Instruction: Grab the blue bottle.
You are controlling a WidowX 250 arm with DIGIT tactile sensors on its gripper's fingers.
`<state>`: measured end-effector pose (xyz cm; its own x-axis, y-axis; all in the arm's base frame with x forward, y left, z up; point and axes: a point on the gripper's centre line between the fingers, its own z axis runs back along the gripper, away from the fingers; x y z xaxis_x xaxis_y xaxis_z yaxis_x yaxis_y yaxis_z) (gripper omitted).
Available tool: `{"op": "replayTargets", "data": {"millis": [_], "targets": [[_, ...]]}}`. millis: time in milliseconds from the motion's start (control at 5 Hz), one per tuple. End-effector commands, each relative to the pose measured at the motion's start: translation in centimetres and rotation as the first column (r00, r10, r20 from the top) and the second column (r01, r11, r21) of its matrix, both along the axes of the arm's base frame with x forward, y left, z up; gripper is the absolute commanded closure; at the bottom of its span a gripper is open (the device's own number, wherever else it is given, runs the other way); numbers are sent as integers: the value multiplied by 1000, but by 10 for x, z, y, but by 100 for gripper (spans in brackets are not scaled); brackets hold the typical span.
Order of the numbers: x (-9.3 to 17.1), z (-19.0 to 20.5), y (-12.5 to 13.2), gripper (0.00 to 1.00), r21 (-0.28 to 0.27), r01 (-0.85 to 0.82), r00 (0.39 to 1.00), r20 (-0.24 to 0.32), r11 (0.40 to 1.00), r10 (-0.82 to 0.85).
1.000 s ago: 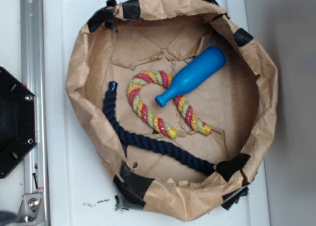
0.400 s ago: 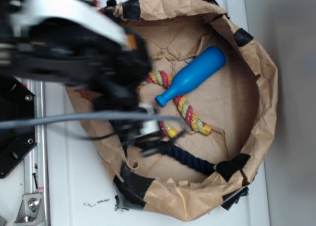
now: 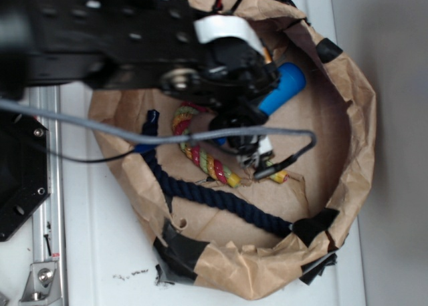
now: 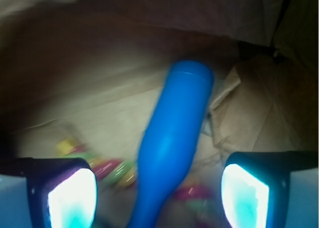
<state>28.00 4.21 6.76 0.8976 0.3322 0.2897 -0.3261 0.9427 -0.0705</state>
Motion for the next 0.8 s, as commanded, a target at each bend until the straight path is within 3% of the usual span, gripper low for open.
{"op": "replayTargets", "data": {"millis": [0,200,400,600], "targets": [[28,-13,14,0,-4,-161,986,-54,987,160],[41,-18,24,100,22,-162,984,-72,987,163],[42,-12,25,100,49,-113,991,-69,992,116],[31,36,11,100,144,114,967,-245,983,-76]]}}
